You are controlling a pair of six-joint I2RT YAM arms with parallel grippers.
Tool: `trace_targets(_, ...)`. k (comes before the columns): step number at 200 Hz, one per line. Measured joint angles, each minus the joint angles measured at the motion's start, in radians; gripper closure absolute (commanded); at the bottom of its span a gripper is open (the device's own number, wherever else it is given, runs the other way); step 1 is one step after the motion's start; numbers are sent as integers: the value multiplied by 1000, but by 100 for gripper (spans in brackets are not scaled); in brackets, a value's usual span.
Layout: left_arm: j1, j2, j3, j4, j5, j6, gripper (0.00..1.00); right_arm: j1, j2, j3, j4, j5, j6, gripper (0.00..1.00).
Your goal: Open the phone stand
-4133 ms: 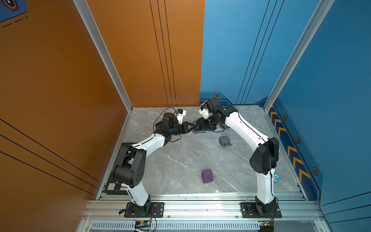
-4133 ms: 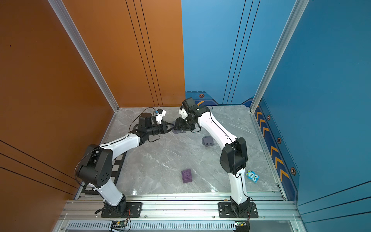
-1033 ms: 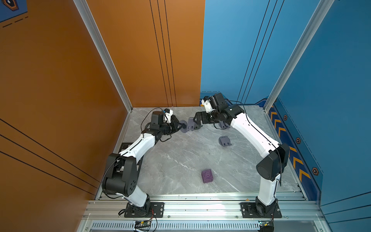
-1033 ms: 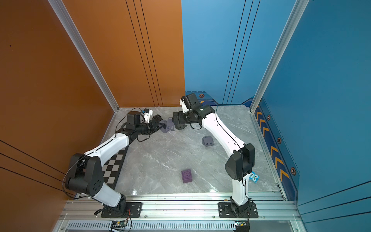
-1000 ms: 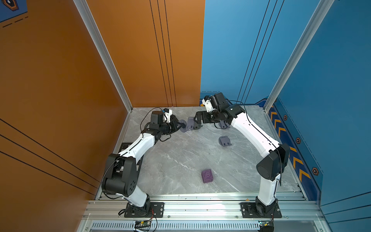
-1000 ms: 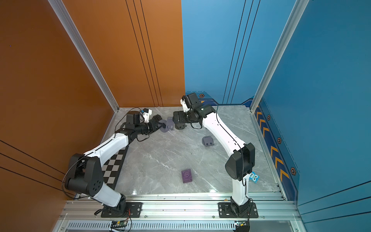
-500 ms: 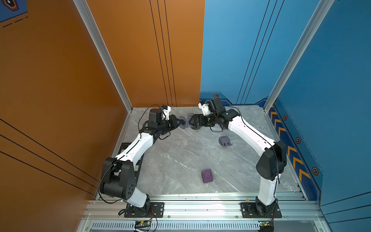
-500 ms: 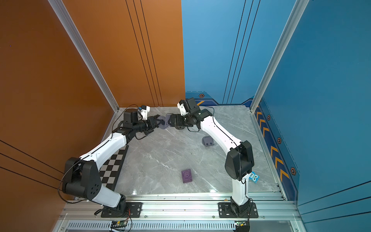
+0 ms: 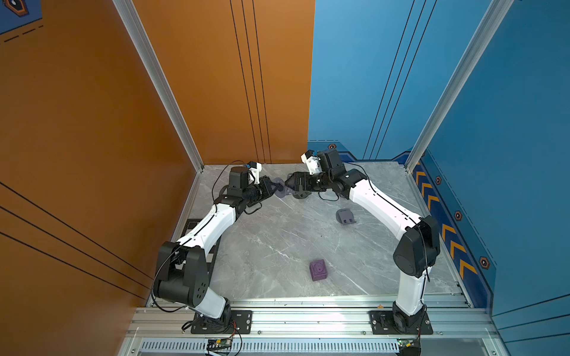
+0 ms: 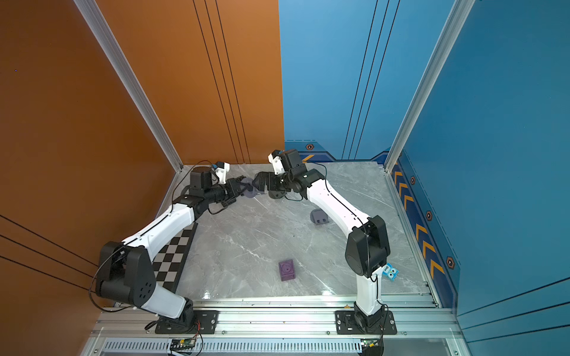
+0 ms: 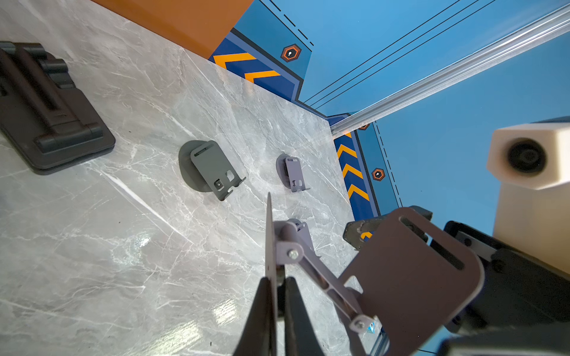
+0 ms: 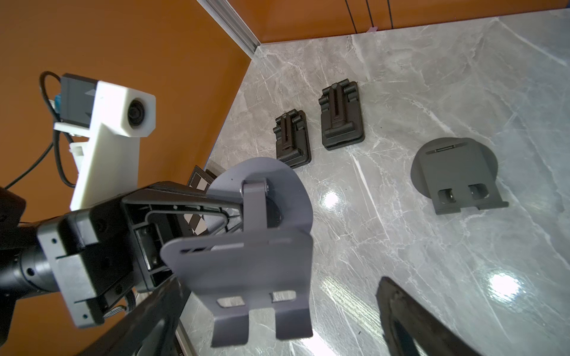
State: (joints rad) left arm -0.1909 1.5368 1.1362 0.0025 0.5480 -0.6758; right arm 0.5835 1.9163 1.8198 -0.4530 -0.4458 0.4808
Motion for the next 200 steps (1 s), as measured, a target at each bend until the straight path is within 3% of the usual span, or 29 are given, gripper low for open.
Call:
trace_targets(79,0,-2,0,0,0,-3,100,6,39,29,19,-26,6,5)
trace_targets(108,0,-10,0,0,-2,-6,100,6,68,42,20,-35,15,14)
trace_targets(157,-3,-13,-1,4,-6,-16,100,10,82,73,20,-56,18,21)
trace_targets(177,-7,-13,-3,6,-7,-23,100,9,85,78,20,-59,21,30)
trace_targets(200,-11,-13,-4,7,-16,-28,100,11,89,87,19,-66,13,49)
